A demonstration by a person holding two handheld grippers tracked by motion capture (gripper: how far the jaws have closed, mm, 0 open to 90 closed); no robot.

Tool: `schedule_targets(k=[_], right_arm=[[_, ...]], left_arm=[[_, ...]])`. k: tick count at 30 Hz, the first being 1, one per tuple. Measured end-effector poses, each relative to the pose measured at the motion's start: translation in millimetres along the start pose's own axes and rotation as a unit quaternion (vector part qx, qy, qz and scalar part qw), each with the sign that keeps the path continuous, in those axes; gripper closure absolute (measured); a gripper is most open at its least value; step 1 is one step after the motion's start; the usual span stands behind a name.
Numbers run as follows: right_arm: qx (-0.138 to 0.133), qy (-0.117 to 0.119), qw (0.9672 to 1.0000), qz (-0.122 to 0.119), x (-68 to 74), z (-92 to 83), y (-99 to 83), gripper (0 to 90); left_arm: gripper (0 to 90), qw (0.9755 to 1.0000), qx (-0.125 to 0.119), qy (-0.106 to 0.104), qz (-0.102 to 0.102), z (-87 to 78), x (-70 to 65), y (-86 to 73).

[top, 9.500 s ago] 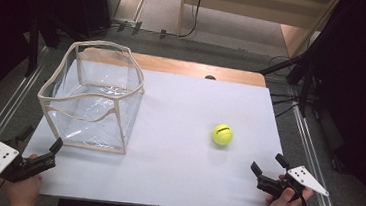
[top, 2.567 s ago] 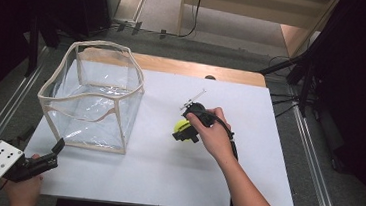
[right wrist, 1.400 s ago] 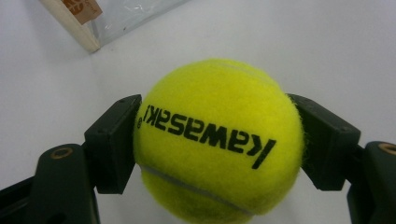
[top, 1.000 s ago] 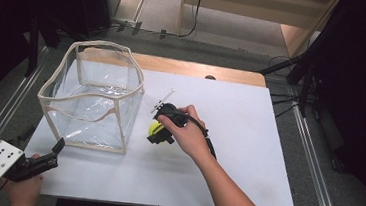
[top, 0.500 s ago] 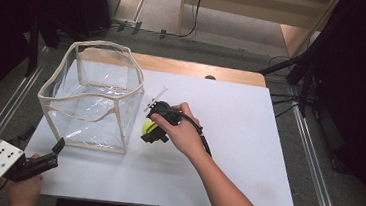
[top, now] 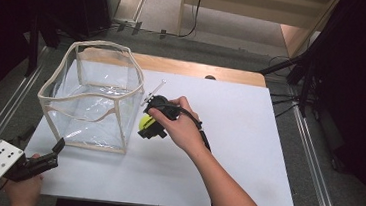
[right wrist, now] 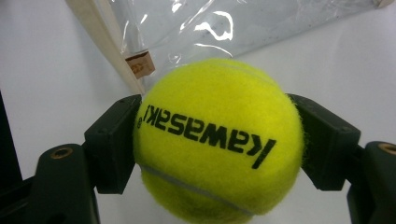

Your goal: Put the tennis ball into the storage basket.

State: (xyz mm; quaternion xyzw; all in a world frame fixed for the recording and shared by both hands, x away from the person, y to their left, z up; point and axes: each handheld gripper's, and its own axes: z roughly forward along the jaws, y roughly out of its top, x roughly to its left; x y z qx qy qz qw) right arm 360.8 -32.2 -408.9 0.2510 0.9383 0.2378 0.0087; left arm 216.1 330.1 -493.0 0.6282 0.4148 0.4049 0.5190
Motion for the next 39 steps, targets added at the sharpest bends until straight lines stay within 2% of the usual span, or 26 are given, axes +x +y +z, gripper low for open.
schedule_targets(k=[14, 18, 20, 25, 39], right_arm=[[-0.014, 0.004, 0.9999, -0.008, -0.4, -25.2, 12.0, 22.6], [-0.016, -0.003, 0.9997, -0.018, -2.0, -33.7, 16.6, 22.6], [-0.019, -0.002, 0.9997, -0.014, -1.6, -37.9, 18.7, 22.6], [-0.017, -0.007, 0.9996, -0.023, -2.3, -48.5, 24.7, 22.6], [-0.029, -0.007, 0.9993, -0.022, -7.2, -67.7, 35.2, 22.6]], left_arm=[[6.8, 1.0000, 0.002, 0.000, -0.001, -0.2, 0.1, 0.2], [6.8, 1.0000, 0.001, 0.000, -0.002, -0.2, 0.0, 0.2], [6.8, 1.0000, 0.001, 0.000, -0.002, -0.1, -0.1, 0.2], [6.8, 1.0000, 0.002, 0.000, 0.000, -0.3, 0.2, 0.2], [6.8, 1.0000, 0.003, 0.000, 0.000, -0.3, 0.1, 0.3]])
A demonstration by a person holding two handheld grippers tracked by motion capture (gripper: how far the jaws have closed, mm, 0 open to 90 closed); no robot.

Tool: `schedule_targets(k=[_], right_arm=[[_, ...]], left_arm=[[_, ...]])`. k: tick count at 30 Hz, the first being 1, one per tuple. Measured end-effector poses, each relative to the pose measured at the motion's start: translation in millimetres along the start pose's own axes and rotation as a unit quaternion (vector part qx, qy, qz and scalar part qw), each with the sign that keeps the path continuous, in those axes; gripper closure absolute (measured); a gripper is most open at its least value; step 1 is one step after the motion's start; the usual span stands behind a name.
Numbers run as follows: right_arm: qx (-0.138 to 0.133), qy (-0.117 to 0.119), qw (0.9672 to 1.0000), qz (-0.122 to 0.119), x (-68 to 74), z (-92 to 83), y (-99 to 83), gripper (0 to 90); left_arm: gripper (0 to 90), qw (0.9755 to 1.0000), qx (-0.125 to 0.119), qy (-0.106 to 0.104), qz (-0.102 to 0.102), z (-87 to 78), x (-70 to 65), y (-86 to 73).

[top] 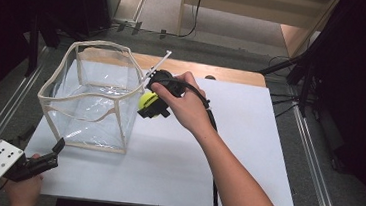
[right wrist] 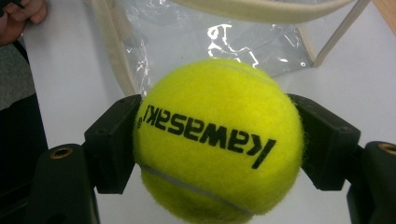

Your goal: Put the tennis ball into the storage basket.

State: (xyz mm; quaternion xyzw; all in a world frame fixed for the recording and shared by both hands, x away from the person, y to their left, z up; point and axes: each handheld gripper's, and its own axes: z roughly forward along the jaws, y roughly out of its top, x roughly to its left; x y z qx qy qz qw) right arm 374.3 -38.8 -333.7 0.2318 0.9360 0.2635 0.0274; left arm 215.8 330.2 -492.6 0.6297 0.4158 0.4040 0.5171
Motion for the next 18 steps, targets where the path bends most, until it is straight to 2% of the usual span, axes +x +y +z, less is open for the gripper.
schedule_targets(k=[18], right_arm=[[-0.008, -0.005, 1.0000, -0.002, -7.2, -20.1, 15.3, 22.6]], left_arm=[[6.8, 1.0000, -0.001, 0.000, -0.005, 0.5, -0.3, 0.0]])
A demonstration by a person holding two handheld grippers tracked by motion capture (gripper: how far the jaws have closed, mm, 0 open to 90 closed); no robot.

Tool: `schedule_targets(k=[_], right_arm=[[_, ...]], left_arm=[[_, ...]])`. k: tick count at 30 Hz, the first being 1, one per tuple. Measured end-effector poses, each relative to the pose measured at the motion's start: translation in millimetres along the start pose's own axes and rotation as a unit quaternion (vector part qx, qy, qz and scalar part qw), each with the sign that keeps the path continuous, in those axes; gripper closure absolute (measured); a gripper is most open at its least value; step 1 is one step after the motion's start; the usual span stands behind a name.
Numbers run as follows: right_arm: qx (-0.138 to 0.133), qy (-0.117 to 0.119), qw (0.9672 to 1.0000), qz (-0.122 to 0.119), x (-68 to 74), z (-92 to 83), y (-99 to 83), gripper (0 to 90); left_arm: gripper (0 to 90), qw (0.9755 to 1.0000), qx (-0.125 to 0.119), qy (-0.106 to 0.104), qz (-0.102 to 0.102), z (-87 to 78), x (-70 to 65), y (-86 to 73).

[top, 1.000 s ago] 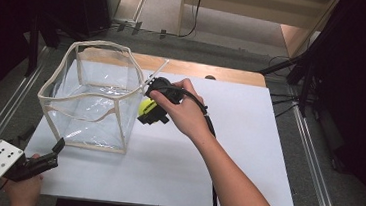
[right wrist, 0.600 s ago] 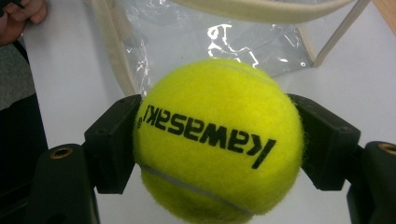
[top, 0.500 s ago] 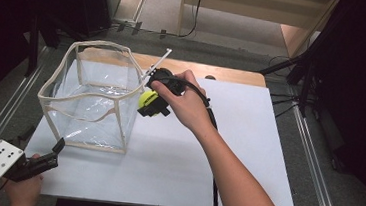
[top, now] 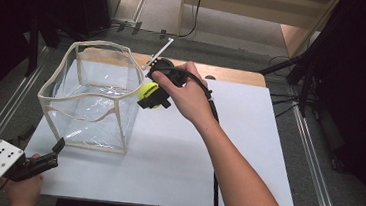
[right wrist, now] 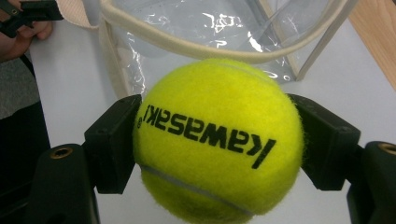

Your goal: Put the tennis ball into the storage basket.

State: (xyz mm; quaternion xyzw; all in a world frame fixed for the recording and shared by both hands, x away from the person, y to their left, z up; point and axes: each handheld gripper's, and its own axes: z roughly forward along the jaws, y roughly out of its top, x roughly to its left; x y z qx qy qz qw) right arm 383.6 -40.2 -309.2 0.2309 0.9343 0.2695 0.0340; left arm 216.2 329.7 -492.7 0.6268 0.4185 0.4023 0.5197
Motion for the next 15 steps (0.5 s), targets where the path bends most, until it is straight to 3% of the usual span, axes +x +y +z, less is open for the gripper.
schedule_targets(k=[15], right_arm=[[-0.006, -0.005, 1.0000, -0.006, -3.5, -11.5, 14.5, 22.6]], left_arm=[[6.8, 1.0000, 0.000, -0.001, 0.001, 0.4, -0.1, 0.0]])
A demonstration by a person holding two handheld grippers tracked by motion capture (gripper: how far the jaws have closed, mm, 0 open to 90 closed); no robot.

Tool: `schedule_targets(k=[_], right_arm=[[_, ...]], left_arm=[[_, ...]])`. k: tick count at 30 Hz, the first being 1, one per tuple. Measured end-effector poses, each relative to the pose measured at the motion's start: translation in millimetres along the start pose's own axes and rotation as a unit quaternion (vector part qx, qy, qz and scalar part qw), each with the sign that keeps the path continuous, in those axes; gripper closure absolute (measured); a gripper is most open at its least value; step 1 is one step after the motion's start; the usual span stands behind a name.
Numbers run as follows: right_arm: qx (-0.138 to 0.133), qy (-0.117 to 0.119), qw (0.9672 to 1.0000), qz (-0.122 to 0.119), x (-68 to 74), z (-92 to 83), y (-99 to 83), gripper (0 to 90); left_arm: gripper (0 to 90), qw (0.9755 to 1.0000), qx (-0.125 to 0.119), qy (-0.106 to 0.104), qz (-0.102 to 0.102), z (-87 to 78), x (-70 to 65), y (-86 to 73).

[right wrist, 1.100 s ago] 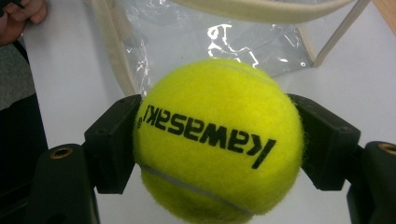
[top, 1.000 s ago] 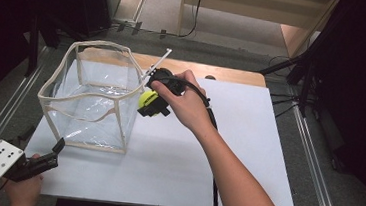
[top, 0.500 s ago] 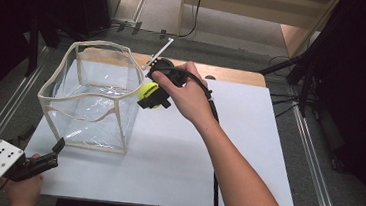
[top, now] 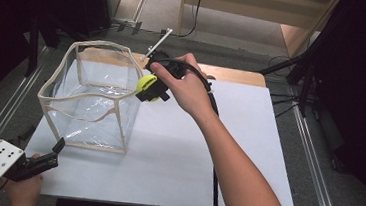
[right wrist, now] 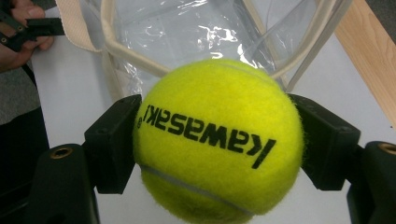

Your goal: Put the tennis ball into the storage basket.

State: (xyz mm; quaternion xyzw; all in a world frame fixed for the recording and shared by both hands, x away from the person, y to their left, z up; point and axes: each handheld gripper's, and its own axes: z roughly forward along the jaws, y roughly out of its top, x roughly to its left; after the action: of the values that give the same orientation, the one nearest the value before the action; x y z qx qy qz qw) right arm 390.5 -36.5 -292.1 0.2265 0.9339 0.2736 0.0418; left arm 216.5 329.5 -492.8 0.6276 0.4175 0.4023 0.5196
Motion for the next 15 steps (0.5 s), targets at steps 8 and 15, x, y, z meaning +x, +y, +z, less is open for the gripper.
schedule_targets(k=[8, 15], right_arm=[[-0.005, -0.001, 1.0000, 0.007, -4.1, -3.3, 8.5, 22.6], [-0.007, -0.004, 1.0000, 0.002, -6.4, -4.8, 17.3, 22.6]], left_arm=[[6.8, 1.0000, 0.001, 0.000, 0.001, -0.1, 0.1, 0.2], [6.8, 1.0000, 0.001, 0.000, -0.001, 0.3, 0.0, 0.1]])
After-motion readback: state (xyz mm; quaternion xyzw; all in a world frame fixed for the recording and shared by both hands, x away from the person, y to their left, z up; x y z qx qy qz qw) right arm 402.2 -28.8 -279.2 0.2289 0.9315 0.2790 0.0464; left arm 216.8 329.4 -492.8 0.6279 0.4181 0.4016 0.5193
